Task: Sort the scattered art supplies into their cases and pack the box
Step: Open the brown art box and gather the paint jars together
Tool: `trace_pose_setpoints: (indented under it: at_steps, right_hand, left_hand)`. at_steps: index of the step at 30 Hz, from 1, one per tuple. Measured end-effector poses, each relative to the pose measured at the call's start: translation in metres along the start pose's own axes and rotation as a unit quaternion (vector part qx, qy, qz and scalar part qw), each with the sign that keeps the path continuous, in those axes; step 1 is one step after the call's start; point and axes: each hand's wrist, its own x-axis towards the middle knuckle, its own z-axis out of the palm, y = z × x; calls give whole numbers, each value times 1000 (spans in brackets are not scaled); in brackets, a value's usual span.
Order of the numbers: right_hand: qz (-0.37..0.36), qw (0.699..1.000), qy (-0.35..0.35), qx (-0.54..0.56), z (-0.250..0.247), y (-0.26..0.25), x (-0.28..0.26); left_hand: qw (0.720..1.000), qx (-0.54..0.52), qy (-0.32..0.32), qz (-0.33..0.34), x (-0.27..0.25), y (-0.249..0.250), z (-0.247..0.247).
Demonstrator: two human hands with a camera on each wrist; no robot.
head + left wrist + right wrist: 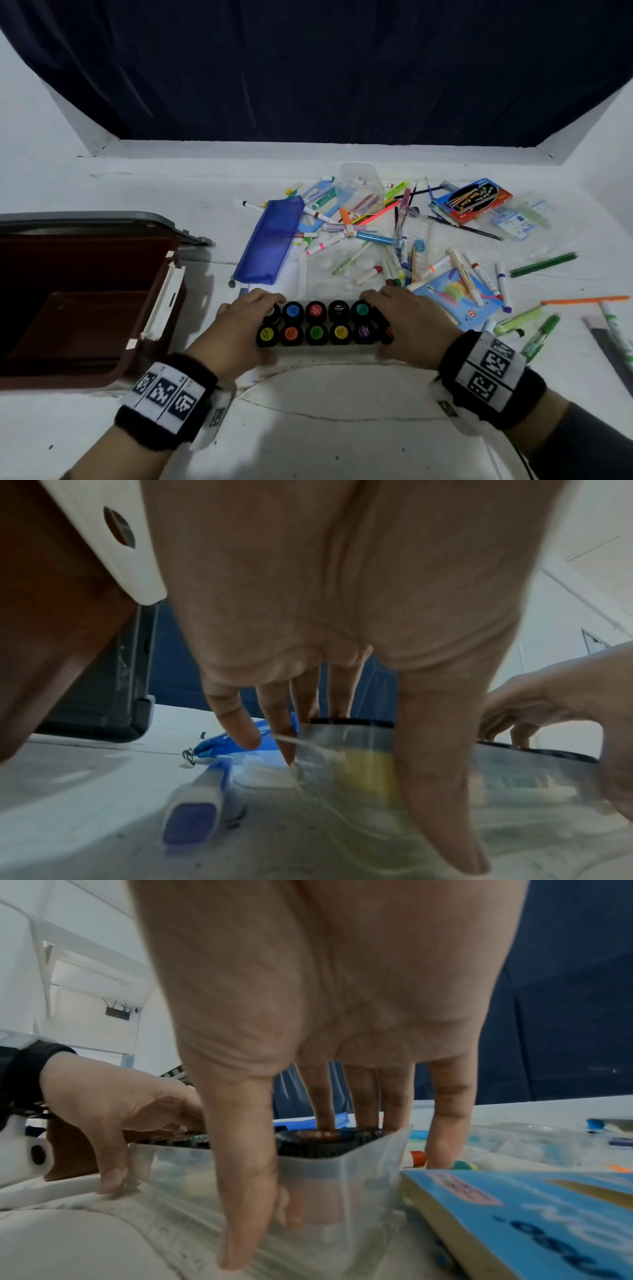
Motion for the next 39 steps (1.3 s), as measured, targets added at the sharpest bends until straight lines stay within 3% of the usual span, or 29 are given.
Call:
trace_pose_setpoints:
  at_steps: [4, 10, 13, 15, 20, 26, 32, 35, 39]
  right_hand:
    - [-6, 1000, 12, 8, 2, 2, 3]
    - [-9, 995, 86, 47, 2, 4, -9]
    - [-27, 987, 129, 87, -6, 3, -21]
    - [-44, 987, 124, 98, -10, 0, -31]
    - [-64, 995, 21, 66, -1, -10, -58]
    - [-67, 997, -1, 34, 22, -15, -62]
    - [-53, 998, 23, 18, 37, -17, -59]
    - [-30, 997, 32, 67, 31, -12, -61]
    - [67, 979, 112, 158, 27, -5, -54]
  left_hand:
    - [998, -43, 37, 21, 2, -4, 3]
    - [979, -100, 159, 85, -21, 5, -2]
    - [975, -105, 176, 89, -37, 8, -9]
    - [978, -98, 164, 86, -49, 7, -13]
    - [990, -100, 65, 71, -77, 2, -5]
    - [994, -84, 43, 55, -86, -3, 24]
    - [998, -39, 44, 19, -84, 0, 34]
    - [990, -133, 40, -13, -84, 0, 27]
    - [974, -210, 64, -52, -74, 3, 19]
